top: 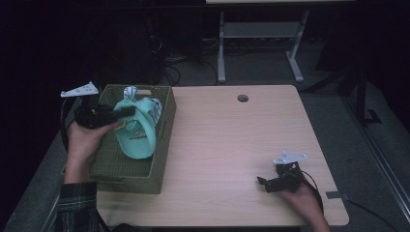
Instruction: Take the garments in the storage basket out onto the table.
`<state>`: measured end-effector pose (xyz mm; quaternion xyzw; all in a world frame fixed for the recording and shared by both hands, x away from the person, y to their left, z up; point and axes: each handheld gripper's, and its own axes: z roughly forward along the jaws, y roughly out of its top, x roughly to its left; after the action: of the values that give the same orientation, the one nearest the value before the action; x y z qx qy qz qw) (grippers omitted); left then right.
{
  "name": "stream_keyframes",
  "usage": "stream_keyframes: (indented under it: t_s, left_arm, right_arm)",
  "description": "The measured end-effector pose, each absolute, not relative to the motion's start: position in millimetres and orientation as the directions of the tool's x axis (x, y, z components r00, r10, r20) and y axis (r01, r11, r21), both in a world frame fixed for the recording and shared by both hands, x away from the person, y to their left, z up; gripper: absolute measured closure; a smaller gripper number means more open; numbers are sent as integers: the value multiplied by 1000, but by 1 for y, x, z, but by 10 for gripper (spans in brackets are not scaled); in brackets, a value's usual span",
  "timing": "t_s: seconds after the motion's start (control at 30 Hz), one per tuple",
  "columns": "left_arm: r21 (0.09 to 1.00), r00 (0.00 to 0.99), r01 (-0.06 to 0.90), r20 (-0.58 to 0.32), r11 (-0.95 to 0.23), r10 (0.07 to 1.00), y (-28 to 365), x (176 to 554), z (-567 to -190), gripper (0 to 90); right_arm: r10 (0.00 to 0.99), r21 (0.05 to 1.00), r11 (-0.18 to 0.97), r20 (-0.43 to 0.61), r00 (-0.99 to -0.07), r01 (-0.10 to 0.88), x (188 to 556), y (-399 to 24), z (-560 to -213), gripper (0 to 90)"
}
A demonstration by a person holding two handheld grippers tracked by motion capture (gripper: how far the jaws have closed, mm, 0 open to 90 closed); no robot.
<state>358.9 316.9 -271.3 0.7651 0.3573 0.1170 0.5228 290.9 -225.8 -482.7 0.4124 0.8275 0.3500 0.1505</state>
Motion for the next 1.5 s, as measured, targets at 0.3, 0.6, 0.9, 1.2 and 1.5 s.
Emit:
stream_keyframes:
  t_s: [0.3, 0.6, 0.9, 1.2, 1.5]
  left_arm:
    - [895, 760, 387, -174, -221, 626, 296, 361, -255, 789]
    - [907, 804, 348, -158, -238, 573, 269, 363, -244, 789]
    - [912, 846, 326, -163, -248, 508, 239, 368, -241, 789]
    - [913, 880, 305, -162, -271, 446, 209, 370, -244, 789]
    - [905, 903, 302, -170, -302, 394, 178, 372, -260, 788]
  right_arm:
    - [788, 703, 415, 40, -615, 577, 291, -226, -483, 20]
    - [788, 704, 414, 40, -615, 577, 291, -226, -483, 20]
    - [788, 704, 415, 40, -615, 577, 291, -226, -483, 20]
    - [788, 703, 415, 40, -615, 577, 291, -226, -483, 20]
    - [788, 703, 415, 40, -614, 578, 291, -226, -483, 20]
